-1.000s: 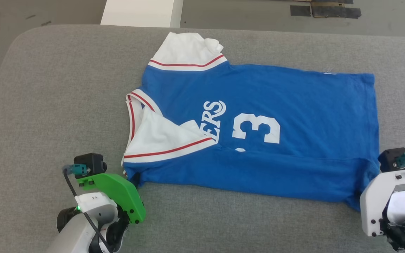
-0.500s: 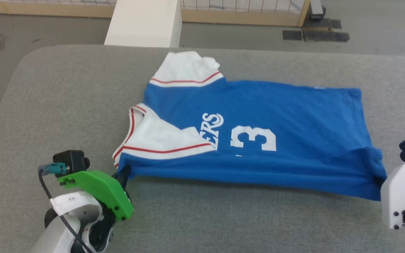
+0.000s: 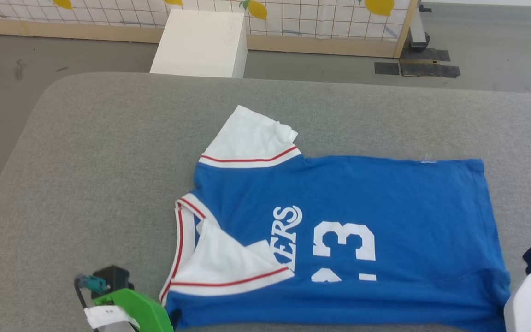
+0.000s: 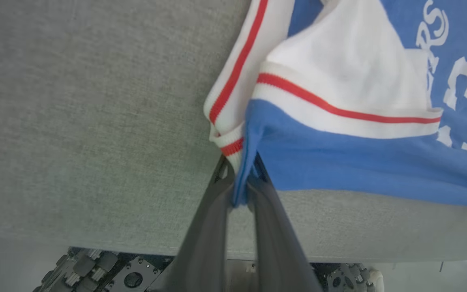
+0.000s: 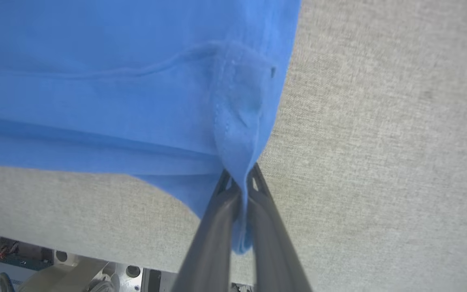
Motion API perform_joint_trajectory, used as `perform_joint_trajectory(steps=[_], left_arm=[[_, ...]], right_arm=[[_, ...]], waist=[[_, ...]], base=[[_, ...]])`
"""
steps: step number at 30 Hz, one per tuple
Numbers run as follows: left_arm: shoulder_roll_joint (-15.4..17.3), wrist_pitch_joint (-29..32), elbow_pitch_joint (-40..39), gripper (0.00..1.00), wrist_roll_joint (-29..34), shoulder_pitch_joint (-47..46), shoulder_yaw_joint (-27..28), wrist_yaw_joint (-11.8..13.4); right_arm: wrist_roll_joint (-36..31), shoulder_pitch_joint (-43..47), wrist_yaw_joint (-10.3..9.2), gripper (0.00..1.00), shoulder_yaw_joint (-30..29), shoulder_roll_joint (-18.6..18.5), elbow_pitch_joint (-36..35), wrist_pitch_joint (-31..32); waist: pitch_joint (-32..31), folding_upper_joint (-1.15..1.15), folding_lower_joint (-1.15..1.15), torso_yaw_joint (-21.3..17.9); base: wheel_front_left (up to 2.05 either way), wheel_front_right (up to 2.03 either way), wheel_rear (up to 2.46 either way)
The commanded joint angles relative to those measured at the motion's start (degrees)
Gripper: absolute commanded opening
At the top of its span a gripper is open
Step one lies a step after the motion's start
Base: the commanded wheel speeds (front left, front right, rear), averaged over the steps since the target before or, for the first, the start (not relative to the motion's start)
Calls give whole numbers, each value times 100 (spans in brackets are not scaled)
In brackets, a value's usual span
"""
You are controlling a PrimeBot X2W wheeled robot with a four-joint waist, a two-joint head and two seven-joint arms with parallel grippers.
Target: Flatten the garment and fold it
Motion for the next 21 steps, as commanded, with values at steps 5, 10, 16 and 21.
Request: perform_joint_trajectory(steps=[5,10,16,21], left_arm=[[-142,43,411,13,-212,74,-27,-66],[-78,5,473,100,-212,-45,50,-144],[248,9,-13,100,-161,-171,288,-125],[347,-209,-445,100,-34,-430,516,-108]], right_arm=[[-35,14,-9,0,152,133,443,-264],[35,-67,-9,100,206,149,616,-399],[207,-158,-9,100,-141,116,278,-637],[344,-390,-9,100,-590,154,-72,-911]], waist=[[12,0,0,-8],[-26,0,0,-3],[-148,0,0,-14],[-254,0,0,-43]], base=[[0,0,0],[0,0,0],[0,0,0],[0,0,0]])
